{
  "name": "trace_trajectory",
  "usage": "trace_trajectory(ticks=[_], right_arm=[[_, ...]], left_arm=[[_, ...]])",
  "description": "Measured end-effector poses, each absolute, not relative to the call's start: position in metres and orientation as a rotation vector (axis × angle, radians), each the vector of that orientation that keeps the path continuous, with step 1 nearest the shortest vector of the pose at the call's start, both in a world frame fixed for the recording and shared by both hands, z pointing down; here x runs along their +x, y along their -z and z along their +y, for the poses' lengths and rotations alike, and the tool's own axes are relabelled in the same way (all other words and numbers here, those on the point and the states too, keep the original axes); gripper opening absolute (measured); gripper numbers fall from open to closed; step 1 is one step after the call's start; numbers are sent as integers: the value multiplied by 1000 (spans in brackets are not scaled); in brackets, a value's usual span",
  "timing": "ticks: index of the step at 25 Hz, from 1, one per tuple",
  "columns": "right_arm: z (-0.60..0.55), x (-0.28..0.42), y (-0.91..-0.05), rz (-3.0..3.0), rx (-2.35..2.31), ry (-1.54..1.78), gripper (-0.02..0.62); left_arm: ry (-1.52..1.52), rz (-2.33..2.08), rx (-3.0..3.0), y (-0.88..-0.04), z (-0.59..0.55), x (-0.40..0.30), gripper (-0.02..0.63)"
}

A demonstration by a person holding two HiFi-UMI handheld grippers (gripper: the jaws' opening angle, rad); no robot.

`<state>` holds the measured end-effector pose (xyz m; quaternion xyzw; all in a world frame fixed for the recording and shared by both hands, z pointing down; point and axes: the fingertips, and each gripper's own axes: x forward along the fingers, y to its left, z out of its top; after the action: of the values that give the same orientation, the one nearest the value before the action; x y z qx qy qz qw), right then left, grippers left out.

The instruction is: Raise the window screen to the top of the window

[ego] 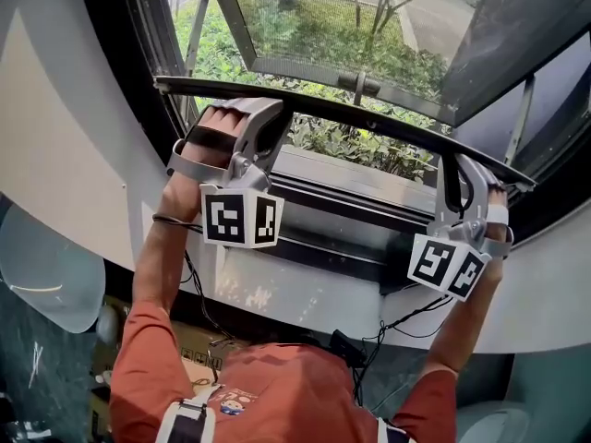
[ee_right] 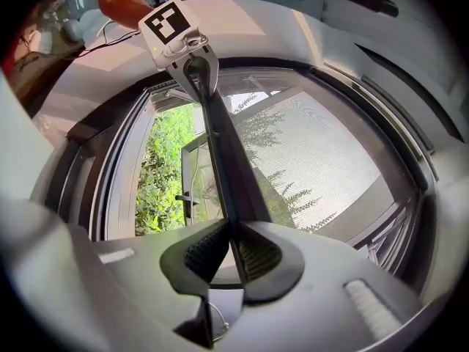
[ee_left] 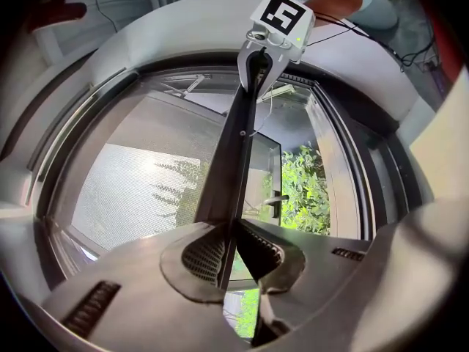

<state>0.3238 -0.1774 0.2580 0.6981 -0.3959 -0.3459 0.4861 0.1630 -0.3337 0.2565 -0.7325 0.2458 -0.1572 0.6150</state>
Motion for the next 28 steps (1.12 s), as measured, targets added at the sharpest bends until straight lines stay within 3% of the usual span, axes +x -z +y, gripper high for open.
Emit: trace_trajectory(ticks=[28], right_arm=[[-185,325,-172,-796,1714,1074,66]], left_arm=[[215,700,-1587,-173,-340,165,63]])
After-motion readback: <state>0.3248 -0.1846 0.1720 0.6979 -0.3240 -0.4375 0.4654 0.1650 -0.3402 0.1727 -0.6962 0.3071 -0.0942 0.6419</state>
